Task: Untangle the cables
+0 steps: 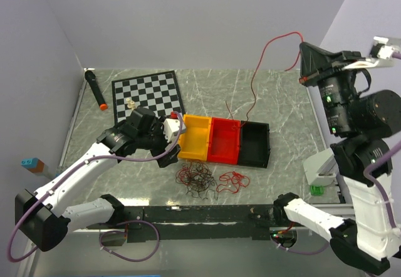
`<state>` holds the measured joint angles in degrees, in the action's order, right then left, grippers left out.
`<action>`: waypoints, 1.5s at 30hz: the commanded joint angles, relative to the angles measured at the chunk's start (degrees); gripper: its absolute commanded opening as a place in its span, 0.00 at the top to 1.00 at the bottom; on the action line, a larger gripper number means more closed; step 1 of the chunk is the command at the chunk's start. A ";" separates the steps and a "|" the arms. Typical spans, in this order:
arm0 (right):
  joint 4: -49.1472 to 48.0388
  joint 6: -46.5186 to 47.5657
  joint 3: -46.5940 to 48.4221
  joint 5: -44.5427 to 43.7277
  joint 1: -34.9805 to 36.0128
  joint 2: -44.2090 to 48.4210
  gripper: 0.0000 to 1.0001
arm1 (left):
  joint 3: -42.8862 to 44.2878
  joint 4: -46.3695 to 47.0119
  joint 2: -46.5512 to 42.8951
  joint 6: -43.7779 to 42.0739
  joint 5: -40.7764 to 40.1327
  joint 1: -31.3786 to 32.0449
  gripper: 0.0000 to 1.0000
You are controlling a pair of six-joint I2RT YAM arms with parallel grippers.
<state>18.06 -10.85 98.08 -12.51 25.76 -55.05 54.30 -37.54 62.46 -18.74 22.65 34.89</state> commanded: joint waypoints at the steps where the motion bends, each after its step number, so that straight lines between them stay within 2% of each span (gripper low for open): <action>1: 0.30 -0.14 -0.88 -2.77 0.26 3.89 1.00 | 0.54 0.71 -0.58 0.55 0.63 -0.18 0.01; 12: 3.03 2.24 4.04 -4.10 0.26 4.86 1.00 | 2.12 0.89 0.91 1.43 1.43 -0.18 0.01; 21: 3.64 2.06 3.34 -3.48 0.26 4.34 1.00 | 2.65 0.80 1.35 1.43 1.25 -0.18 0.01; 45: -4.00 10.32 -9.74 -16.05 0.08 -3.84 1.00 | -0.42 1.15 -1.11 0.64 0.55 -0.18 0.01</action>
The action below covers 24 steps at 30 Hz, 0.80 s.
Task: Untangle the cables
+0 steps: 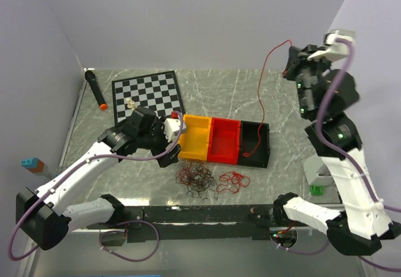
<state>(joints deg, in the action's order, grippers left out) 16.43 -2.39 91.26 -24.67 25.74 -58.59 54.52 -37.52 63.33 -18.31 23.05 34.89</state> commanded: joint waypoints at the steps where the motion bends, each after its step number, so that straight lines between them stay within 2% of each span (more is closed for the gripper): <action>1: -2.71 1.87 -4.15 -4.59 0.10 -0.39 1.00 | -0.73 1.22 -1.90 0.11 0.24 -0.18 0.01; 6: 0.53 -1.73 -8.64 -5.22 0.10 -1.27 1.00 | -0.56 1.39 -1.37 0.29 0.68 -0.18 0.01; 11: -0.51 -4.02 -14.09 -6.71 0.02 -0.82 1.00 | -0.47 1.22 -1.45 0.55 0.77 -0.18 0.01; 14: -0.96 -3.76 -14.01 -7.15 -1.03 -2.93 1.00 | -0.56 1.22 -1.54 0.55 0.51 -0.18 0.01; 19: 1.14 -8.23 -13.13 -4.08 -5.08 -6.36 1.00 | -0.21 1.22 -1.46 1.08 0.86 -0.18 0.01; 24: 2.21 -13.59 -19.62 -1.53 -5.26 -3.65 1.00 | -0.73 1.22 -1.72 0.64 0.33 -0.26 0.01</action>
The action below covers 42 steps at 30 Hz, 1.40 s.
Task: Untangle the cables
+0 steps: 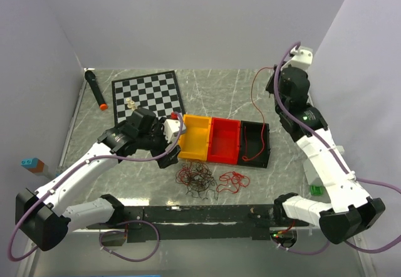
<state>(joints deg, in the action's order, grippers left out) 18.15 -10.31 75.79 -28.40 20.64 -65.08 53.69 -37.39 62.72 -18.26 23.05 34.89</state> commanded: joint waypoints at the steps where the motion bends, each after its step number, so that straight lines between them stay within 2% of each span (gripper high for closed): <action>1: 1.00 -6.65 -5.64 2.30 -0.08 3.55 1.00 | 0.01 1.09 -1.11 0.60 0.33 -0.18 0.01; 11: 6.72 -14.48 -17.07 1.86 2.47 7.94 1.00 | 0.63 1.44 -0.40 1.04 0.95 -0.18 0.01; 20: 11.99 -18.69 -22.79 1.16 5.98 16.82 1.00 | 0.62 1.79 0.30 1.03 0.68 -0.18 0.01; 26: 17.09 -21.77 -24.98 0.46 7.39 18.41 1.00 | 1.15 1.79 0.56 1.12 0.95 -0.26 0.01; 29: 20.59 -24.75 -25.78 -2.96 8.71 18.85 1.00 | 1.06 1.79 0.47 1.30 0.95 -0.18 0.01; 36: 34.66 -36.62 -22.80 -8.95 9.41 13.85 1.00 | 1.15 1.61 0.39 1.30 0.77 -0.18 0.01; 42: 33.10 -37.07 -22.18 -9.30 9.41 6.38 1.00 | 1.59 1.53 0.91 1.48 1.03 -0.18 0.01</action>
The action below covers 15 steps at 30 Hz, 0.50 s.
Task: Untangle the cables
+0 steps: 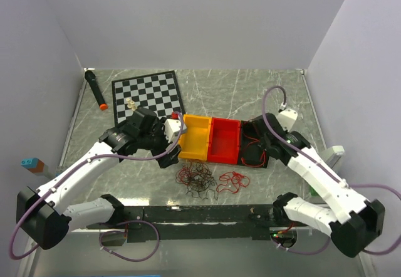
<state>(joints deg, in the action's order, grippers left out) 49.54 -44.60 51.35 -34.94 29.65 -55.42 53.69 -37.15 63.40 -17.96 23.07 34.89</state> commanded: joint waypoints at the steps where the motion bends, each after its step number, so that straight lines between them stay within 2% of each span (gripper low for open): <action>1: 0.40 -2.08 2.35 -2.68 0.32 -4.25 1.00 | 1.68 1.29 0.06 1.26 1.01 -0.18 0.01; 15: -10.07 1.00 5.69 4.00 -4.77 -21.39 1.00 | -0.17 1.20 -1.61 0.12 0.31 -0.18 0.01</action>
<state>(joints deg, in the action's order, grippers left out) 43.90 -44.84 55.09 -32.12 26.22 -74.48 53.65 -37.17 63.48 -17.80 23.05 34.89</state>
